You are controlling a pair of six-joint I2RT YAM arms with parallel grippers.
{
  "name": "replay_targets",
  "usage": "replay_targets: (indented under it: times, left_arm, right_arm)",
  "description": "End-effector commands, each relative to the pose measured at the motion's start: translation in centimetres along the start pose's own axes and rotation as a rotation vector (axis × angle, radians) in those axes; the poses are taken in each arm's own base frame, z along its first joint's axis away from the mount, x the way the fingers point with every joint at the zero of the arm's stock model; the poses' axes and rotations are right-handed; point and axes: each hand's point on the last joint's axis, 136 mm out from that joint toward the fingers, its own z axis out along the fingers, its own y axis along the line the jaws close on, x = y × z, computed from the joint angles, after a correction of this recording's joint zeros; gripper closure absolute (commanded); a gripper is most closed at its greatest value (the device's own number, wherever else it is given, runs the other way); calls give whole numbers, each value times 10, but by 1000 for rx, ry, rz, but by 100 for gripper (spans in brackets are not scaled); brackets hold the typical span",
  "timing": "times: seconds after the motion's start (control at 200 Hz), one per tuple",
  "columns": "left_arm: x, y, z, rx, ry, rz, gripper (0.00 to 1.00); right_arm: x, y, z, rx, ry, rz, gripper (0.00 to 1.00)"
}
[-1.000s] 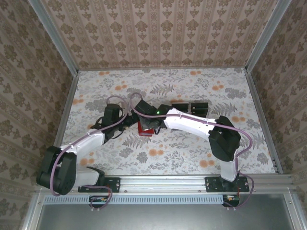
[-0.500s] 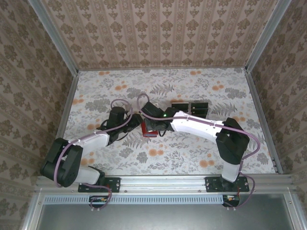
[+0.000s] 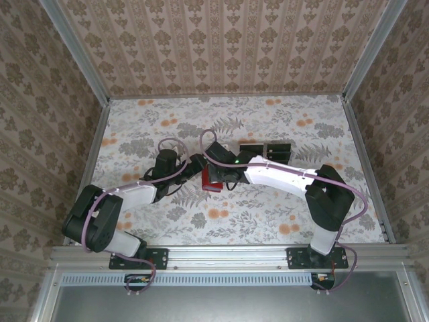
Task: Put the credit cards into the card holder
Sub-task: Open the button on the card holder.
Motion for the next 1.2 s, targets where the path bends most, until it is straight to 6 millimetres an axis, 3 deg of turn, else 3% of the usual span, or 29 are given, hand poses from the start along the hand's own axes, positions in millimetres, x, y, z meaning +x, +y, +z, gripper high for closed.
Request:
replay_targets:
  times: [0.0, 0.305, 0.39, 0.56, 0.75, 0.98, 1.125, 1.165, 1.195]
  left_arm:
    - [4, -2, 1, 27, 11, 1, 11]
    - [11, -13, 9, 112, 14, -68, 16]
    - [12, -15, 11, 125, 17, -75, 22]
    - [13, -18, 12, 152, 16, -77, 57]
    - [15, -14, 13, 144, 17, -51, 100]
    - [18, -5, 16, 120, 29, -24, 100]
    - [20, -1, 20, 115, 35, -22, 100]
    - [20, 0, 20, 115, 32, -22, 94]
    - [20, 1, 20, 113, 28, -21, 83]
  right_arm:
    - [-16, 10, -14, -52, -45, 37, 100]
    - [-23, 21, -12, -88, -46, 65, 100]
    - [-22, 21, -12, -90, -45, 70, 100]
    - [-17, 18, -11, -83, -41, 84, 100]
    - [-9, -3, -15, -37, -56, 118, 100]
    - [1, -29, -23, -9, -79, 172, 100]
    - [7, -29, -22, -36, -67, 173, 100]
    - [9, -27, -22, -51, -58, 169, 100]
    - [11, -24, -22, -67, -51, 161, 100]
